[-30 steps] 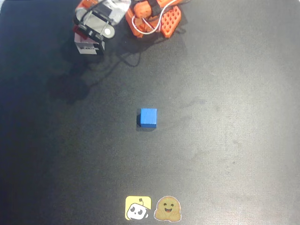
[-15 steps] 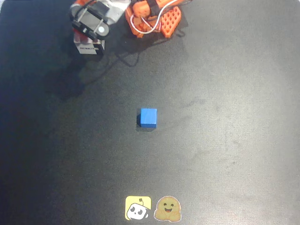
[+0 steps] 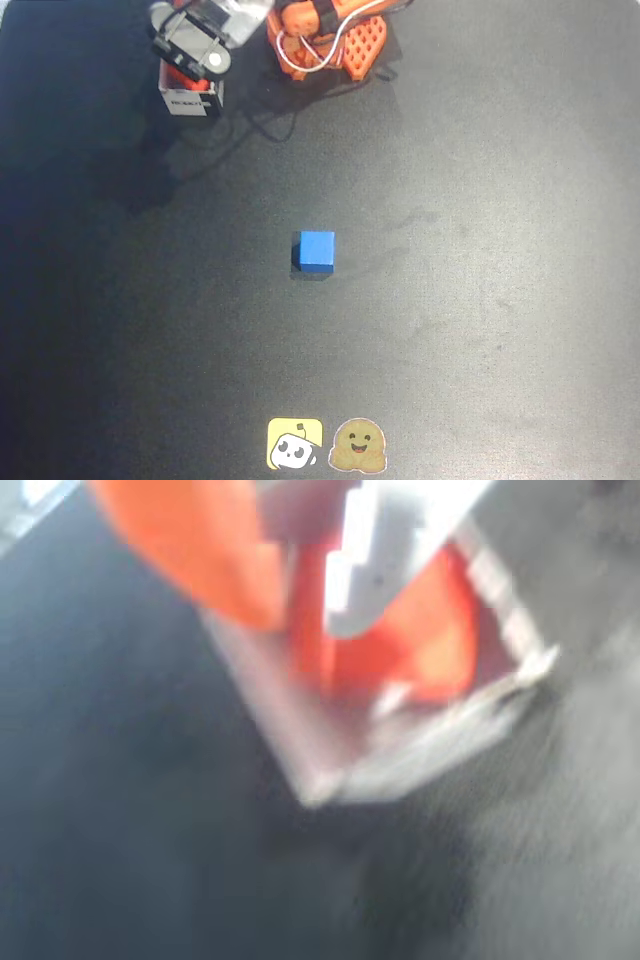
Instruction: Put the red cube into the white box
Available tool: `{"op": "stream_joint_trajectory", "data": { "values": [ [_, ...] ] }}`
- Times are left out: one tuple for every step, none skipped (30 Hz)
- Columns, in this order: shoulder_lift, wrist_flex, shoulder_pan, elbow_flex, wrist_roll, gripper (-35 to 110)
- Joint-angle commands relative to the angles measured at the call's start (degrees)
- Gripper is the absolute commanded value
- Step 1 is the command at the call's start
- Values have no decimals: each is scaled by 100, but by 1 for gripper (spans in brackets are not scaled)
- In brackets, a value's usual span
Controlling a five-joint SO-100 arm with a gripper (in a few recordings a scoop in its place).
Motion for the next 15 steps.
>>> {"op": "stream_joint_trajectory", "data": {
  "values": [
    [-70, -404, -396, -79, 79, 0],
    [-229, -562, -650, -97, 193, 0],
    [-396, -677, -896, -97, 396, 0],
    [-536, -782, -1195, -97, 580, 0],
    [-642, -861, -1564, -105, 817, 0],
    [-668, -870, -1969, -97, 1169, 0],
    [-633, -870, -2329, -44, 1459, 0],
    [-545, -888, -2689, 9, 1679, 0],
    [-466, -932, -3059, 88, 1916, 0],
    [-369, -967, -3419, 202, 2232, 0],
    [-237, -1028, -3797, 352, 2505, 0],
    [-105, -1116, -4113, 536, 2777, 0],
    [-237, -1292, -4447, 589, 3050, 0],
    [-281, -1477, -4764, 703, 3234, 0],
    [-229, -1564, -5089, 826, 3489, 0]
  ]
}}
